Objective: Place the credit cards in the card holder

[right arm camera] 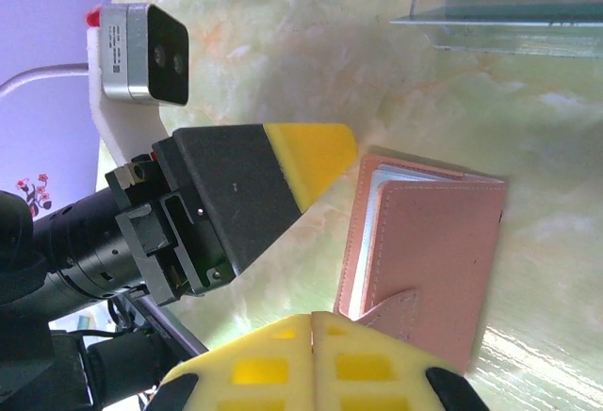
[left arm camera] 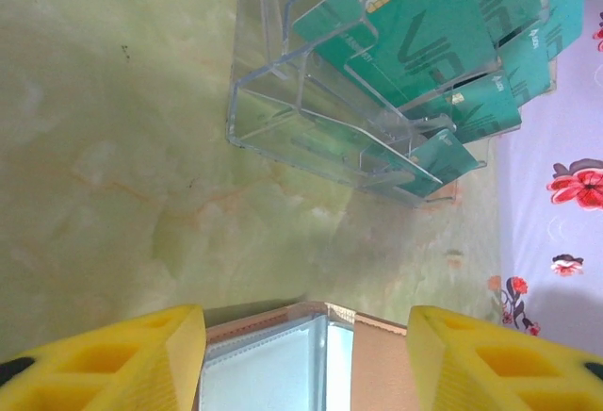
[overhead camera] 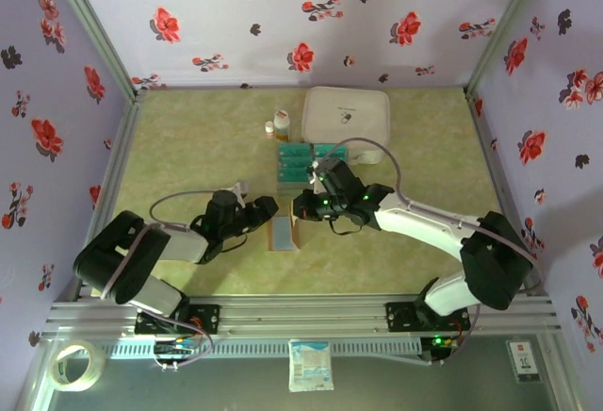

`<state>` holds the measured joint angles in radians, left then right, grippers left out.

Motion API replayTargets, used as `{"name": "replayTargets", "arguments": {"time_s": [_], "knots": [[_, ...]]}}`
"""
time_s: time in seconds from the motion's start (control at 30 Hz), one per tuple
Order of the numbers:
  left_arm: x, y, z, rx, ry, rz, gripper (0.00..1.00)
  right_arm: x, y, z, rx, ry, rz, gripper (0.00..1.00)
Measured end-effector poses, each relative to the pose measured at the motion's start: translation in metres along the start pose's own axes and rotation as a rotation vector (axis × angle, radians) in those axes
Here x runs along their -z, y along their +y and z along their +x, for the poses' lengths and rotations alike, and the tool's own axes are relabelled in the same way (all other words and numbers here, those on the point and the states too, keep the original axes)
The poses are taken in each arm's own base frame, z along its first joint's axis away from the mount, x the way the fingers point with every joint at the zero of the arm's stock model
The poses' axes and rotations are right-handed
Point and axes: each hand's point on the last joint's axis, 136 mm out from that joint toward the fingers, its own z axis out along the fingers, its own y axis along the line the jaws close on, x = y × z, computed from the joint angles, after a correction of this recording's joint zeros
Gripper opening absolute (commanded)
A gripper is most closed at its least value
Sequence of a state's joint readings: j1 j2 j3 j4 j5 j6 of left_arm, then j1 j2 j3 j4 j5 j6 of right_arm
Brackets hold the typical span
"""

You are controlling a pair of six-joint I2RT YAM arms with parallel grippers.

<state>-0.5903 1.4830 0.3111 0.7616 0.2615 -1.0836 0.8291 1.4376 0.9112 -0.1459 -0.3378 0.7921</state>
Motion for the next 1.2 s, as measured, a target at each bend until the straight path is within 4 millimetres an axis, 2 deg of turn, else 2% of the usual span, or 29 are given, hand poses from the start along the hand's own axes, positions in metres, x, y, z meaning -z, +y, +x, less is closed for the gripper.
{"name": "replayTargets", "arguments": {"time_s": [0.23, 0.5, 0.8, 1.03, 1.2], "knots": [[0.008, 0.0, -0.001, -0.072, 0.019, -0.079, 0.6, 0.011, -0.004, -0.01, 0.0, -0.035, -0.006, 0.0], [0.008, -0.012, 0.0, -0.257, 0.081, -0.238, 0.6, 0.018, -0.038, -0.005, -0.05, -0.05, 0.037, 0.0], [-0.003, 0.009, 0.025, -0.425, 0.206, -0.46, 0.6, 0.024, -0.065, 0.004, -0.084, -0.066, 0.062, 0.0], [-0.002, 0.029, 0.03, -0.472, 0.239, -0.56, 0.6, 0.028, -0.109, 0.02, -0.121, -0.065, 0.141, 0.0], [-0.004, 0.029, 0.031, -0.495, 0.249, -0.581, 0.6, 0.023, -0.141, 0.034, -0.136, -0.037, 0.228, 0.0]]}}
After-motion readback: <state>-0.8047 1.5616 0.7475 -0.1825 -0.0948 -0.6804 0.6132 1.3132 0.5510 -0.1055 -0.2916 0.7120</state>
